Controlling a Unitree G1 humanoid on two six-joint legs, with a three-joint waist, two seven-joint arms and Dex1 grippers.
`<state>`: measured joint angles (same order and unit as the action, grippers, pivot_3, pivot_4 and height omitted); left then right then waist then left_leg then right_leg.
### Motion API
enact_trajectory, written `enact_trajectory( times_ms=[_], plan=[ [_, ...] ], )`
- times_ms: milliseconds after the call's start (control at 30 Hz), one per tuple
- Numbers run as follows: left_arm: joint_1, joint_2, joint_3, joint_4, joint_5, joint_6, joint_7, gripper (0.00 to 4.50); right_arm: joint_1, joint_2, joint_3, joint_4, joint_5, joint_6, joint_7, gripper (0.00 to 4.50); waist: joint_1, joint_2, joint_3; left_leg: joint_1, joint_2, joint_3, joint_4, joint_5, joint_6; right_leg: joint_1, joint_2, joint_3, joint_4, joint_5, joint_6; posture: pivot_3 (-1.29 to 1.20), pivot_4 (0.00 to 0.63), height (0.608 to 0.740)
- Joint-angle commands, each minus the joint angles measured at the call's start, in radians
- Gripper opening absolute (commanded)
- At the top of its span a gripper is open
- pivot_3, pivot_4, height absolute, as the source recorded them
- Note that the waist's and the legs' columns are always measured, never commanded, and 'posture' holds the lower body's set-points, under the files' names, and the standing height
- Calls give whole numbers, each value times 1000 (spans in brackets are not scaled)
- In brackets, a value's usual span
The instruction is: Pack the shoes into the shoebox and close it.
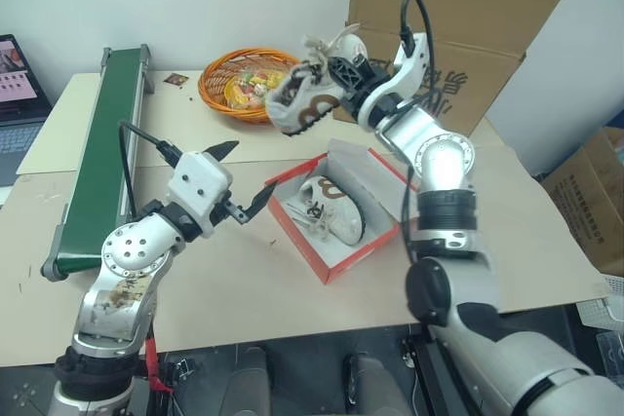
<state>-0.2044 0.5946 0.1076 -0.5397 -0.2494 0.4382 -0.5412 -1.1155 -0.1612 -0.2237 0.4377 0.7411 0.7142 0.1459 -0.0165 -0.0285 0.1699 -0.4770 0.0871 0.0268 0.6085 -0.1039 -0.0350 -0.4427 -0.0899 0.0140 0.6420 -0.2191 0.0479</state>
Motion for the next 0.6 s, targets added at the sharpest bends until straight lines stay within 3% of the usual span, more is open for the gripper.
enact_trajectory(
  times_ms=[33, 167, 267, 367, 600],
  plan=[
    [35, 124, 91, -17, -97, 71, -144, 4489, -92, -157, 224, -163, -89, 131, 262, 380, -7, 1, 1, 0, 0, 0, 0, 0, 0, 0, 0, 0, 0, -1, -2, 0, 150, 709],
    [94, 252, 124, -3, -173, 114, -290, 4489, -152, -262, 349, -179, -124, 253, 434, 380, -19, 3, 2, 0, 0, 1, -2, 0, 0, -5, 0, 1, 3, -3, -6, 0, 150, 709],
    [144, 308, 130, -20, -217, 142, -362, 4489, -195, -280, 407, -192, -115, 362, 524, 380, -22, 3, 3, 0, 1, 1, -2, 0, 0, -6, 0, 1, 4, -4, -7, 0, 150, 709],
    [175, 327, 125, -42, -240, 132, -399, 4489, -219, -252, 471, -164, -121, 466, 587, 380, -22, 3, 3, -1, 1, 2, -2, -1, -1, -7, -1, 1, 4, -4, -7, 0, 150, 709],
    [149, 310, 112, -55, -238, 133, -366, 4489, -195, -224, 656, -2, -279, 414, 713, 380, -10, 3, 3, -2, 0, 3, -1, -1, -2, -7, -1, 1, 4, -4, -7, 0, 150, 709]
  ],
)
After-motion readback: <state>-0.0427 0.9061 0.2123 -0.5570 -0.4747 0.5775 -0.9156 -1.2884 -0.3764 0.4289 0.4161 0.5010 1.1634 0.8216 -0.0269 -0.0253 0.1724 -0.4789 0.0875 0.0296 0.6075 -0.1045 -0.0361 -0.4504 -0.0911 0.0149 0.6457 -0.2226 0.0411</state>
